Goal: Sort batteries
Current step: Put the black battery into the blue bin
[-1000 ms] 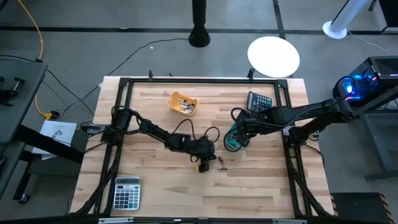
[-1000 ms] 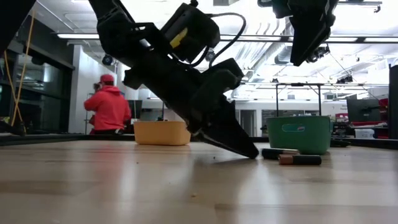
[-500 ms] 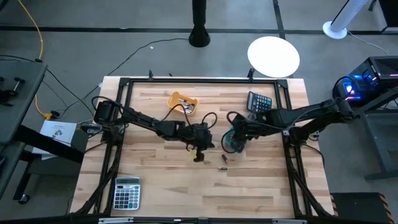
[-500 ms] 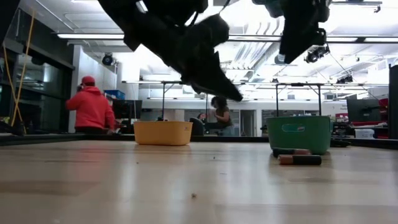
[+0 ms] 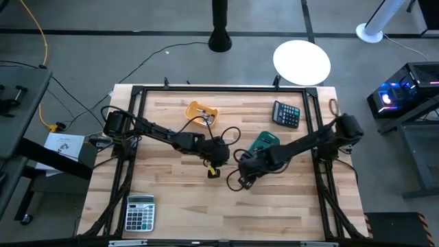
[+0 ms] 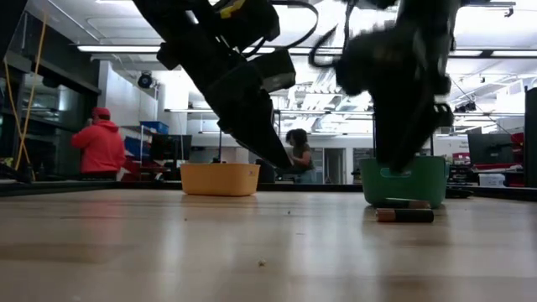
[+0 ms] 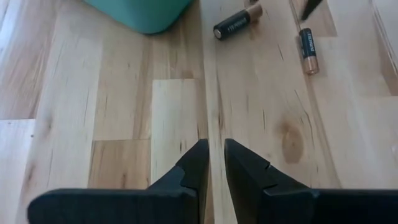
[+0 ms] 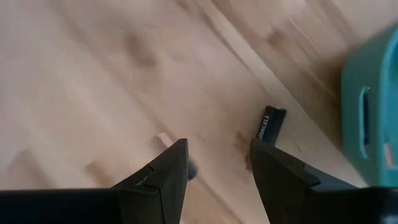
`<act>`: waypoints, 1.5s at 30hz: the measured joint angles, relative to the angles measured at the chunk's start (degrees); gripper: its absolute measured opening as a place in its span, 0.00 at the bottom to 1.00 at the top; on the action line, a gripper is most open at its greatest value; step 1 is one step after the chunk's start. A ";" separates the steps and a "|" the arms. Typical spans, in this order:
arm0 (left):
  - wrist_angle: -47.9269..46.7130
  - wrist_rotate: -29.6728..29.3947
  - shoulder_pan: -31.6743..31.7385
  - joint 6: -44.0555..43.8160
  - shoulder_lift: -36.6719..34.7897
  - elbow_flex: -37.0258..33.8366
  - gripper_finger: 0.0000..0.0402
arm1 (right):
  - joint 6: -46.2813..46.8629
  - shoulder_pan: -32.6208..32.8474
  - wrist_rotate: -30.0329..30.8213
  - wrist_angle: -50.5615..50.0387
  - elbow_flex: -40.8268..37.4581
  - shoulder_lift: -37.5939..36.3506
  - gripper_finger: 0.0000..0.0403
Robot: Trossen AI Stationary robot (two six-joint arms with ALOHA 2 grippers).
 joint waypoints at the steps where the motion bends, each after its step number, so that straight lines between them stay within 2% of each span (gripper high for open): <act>1: -0.02 0.00 -0.04 0.00 0.00 0.00 0.12 | 1.51 0.00 0.08 -0.26 0.00 1.35 0.41; 8: -0.02 0.00 -0.09 -0.02 0.00 0.00 0.12 | 8.44 0.08 4.15 -3.66 0.16 7.65 0.41; 16: -0.13 -0.02 -0.07 0.02 -0.02 0.00 0.12 | 10.08 -0.10 6.16 -8.59 -0.11 6.48 0.41; 19: -0.09 -0.02 -0.07 0.04 -0.02 0.00 0.12 | 8.09 -0.03 6.06 -10.46 0.80 4.60 0.41; 27: 0.28 -0.04 0.40 0.52 -0.02 0.02 0.12 | 2.08 -0.67 10.57 -25.24 1.84 -0.14 0.41; 31: 0.21 -0.06 0.93 0.48 -0.02 0.02 0.12 | -3.27 -2.38 10.77 -23.17 1.84 -0.02 0.41; 37: 0.11 -0.10 1.28 -1.53 -0.04 0.02 0.12 | -6.59 -5.45 15.49 -23.83 1.84 -0.03 0.41; 45: 0.08 -0.07 1.18 -4.26 -0.04 0.02 0.12 | -16.78 -5.49 13.04 -21.25 1.84 0.04 0.41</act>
